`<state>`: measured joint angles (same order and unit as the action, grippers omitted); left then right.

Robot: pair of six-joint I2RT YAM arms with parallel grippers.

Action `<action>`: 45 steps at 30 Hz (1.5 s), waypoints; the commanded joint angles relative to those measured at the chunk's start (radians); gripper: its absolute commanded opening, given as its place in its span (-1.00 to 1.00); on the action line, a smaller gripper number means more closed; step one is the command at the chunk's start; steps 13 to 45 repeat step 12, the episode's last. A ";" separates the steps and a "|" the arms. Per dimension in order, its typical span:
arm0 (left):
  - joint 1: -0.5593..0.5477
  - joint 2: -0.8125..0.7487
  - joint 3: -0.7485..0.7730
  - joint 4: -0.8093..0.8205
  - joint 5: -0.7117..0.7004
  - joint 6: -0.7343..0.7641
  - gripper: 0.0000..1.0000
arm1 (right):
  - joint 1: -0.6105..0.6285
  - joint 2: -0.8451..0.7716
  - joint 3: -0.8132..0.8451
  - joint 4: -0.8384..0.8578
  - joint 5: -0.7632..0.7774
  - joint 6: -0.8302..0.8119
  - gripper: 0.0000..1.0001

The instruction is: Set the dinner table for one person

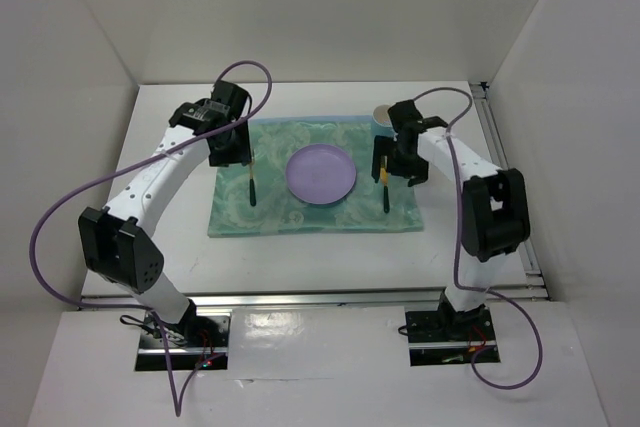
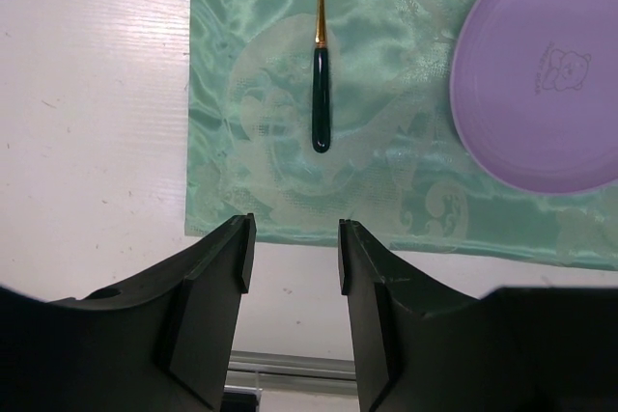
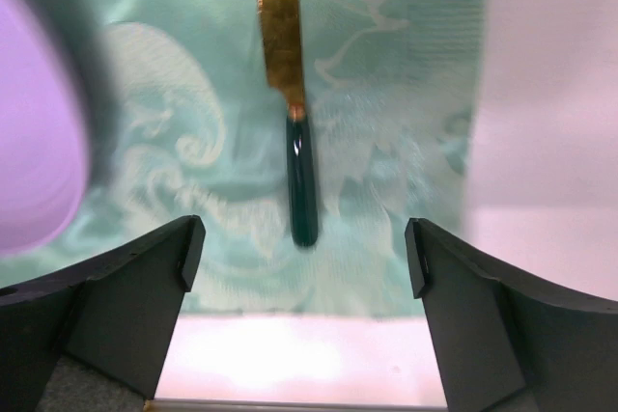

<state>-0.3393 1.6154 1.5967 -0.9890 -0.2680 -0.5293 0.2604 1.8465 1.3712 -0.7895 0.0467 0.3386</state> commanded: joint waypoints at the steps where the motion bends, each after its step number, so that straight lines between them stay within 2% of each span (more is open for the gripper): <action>1: -0.006 -0.069 0.032 -0.008 -0.019 -0.020 0.13 | -0.018 -0.203 0.043 -0.059 0.088 0.035 1.00; 6: -0.006 -0.140 0.051 0.013 -0.019 -0.041 0.13 | -0.093 -0.465 -0.053 -0.069 0.195 0.099 1.00; 12: -0.006 -0.275 -0.033 0.136 0.044 -0.041 0.10 | -0.127 -0.633 -0.125 -0.100 0.281 0.120 1.00; 45: -0.006 -0.275 -0.033 0.136 0.044 -0.041 0.10 | -0.127 -0.633 -0.125 -0.100 0.281 0.120 1.00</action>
